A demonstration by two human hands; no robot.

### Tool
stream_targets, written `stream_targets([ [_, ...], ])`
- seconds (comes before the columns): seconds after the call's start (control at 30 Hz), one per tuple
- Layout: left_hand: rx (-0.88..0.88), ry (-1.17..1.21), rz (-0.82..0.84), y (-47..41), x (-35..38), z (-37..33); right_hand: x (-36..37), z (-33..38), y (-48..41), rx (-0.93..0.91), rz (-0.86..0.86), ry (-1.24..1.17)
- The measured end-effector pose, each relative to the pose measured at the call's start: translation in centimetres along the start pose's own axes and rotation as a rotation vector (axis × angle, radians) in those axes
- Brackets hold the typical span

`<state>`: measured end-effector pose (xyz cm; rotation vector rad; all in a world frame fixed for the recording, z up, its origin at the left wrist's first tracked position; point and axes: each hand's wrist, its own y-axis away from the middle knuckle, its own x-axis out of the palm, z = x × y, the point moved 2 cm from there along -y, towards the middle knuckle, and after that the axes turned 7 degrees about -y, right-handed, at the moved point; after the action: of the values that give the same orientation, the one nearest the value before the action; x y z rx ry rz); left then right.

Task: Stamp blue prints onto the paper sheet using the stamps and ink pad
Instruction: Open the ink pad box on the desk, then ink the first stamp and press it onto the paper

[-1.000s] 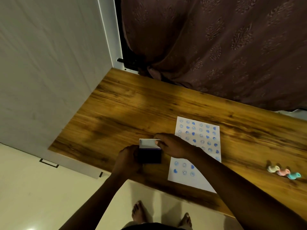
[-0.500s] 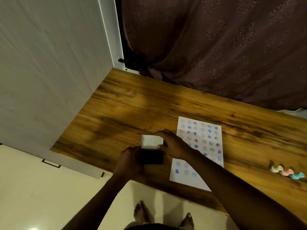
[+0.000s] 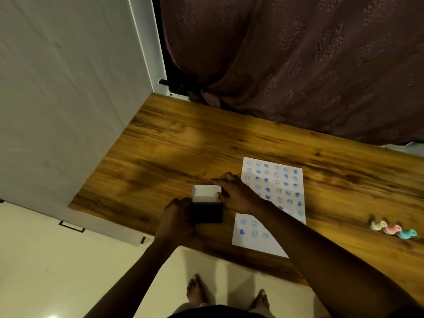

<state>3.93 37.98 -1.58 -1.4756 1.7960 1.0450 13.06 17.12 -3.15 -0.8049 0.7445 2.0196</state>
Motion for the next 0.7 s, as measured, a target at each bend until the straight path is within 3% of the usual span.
stream_targets([
  [0.1,-0.081,0.051,-0.068,0.2,-0.2,-0.5,-1.5,0.4,1.0,0.000,-0.098,-0.081],
  [0.3,-0.072,0.101,-0.091,-0.9,0.4,-5.0,-5.2,-0.2,6.0,0.020,-0.299,-0.249],
  [0.7,0.184,0.161,-0.050,-2.0,7.5,-19.6,-12.1,-6.3,20.7,0.205,-0.592,-0.348],
])
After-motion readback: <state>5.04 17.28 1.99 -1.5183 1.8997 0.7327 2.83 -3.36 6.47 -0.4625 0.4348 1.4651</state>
